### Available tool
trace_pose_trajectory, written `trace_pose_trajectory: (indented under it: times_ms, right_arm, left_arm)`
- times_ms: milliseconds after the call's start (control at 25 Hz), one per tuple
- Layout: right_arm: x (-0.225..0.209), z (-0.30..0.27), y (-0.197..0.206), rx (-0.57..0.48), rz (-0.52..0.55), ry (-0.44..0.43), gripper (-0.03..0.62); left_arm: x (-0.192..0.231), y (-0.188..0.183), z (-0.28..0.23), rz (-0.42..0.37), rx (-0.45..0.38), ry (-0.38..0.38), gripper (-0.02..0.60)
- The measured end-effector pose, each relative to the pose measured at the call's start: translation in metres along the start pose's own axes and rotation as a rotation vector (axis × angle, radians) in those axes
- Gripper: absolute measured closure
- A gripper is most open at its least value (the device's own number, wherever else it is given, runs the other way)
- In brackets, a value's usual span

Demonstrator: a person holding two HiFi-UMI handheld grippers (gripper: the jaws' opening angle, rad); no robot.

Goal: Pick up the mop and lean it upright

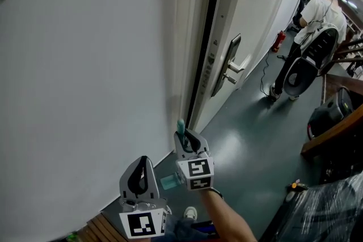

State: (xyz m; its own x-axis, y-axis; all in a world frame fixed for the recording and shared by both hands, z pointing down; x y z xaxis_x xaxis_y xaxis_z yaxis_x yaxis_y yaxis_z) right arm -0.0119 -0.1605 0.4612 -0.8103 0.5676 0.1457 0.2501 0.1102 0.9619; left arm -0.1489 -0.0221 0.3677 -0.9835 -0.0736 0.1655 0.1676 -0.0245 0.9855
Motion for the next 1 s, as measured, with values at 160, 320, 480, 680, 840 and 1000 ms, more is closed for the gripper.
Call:
trace_pose_trajectory:
  times_ms: [160,320,480,680,840,1000]
  right_arm:
    - [-0.004,-0.021,-0.002,0.014,-0.013,0.015,0.490]
    - [-0.006,-0.040,-0.004,0.021,-0.015,0.035,0.488]
    - [-0.006,-0.056,-0.004,0.031,-0.006,0.056,0.490]
    - [-0.006,-0.073,-0.008,0.037,-0.011,0.044,0.490]
    - [-0.003,-0.082,-0.009,0.044,-0.009,0.047,0.488]
    - [-0.003,-0.093,-0.009,0.051,-0.004,0.043,0.488]
  left_arm:
    - [0.003,0.001,-0.002,0.002,0.008,-0.005,0.569]
    - [0.007,0.003,-0.003,0.003,0.011,-0.008,0.569]
    - [0.012,0.002,-0.001,0.002,0.014,-0.013,0.569]
    - [0.016,0.005,-0.004,0.003,0.017,-0.020,0.569]
    - [0.020,0.007,-0.002,0.002,0.032,-0.022,0.569]
    - [0.020,0.013,-0.002,-0.002,0.053,-0.015,0.569]
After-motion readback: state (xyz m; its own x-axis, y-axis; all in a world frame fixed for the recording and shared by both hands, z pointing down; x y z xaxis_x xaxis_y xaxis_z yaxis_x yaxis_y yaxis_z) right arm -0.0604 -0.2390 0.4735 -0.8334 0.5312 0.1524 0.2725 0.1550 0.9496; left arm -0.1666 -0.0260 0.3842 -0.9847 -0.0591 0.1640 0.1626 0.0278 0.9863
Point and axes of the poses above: the fingertips, and each gripper's own axes: z backward along the fingers, x to its left, y out of its underside, the point moved 10 cm from there along z, backward along the fingers, and after that the axes turned 10 degrees about z, right-handed, at the moved point
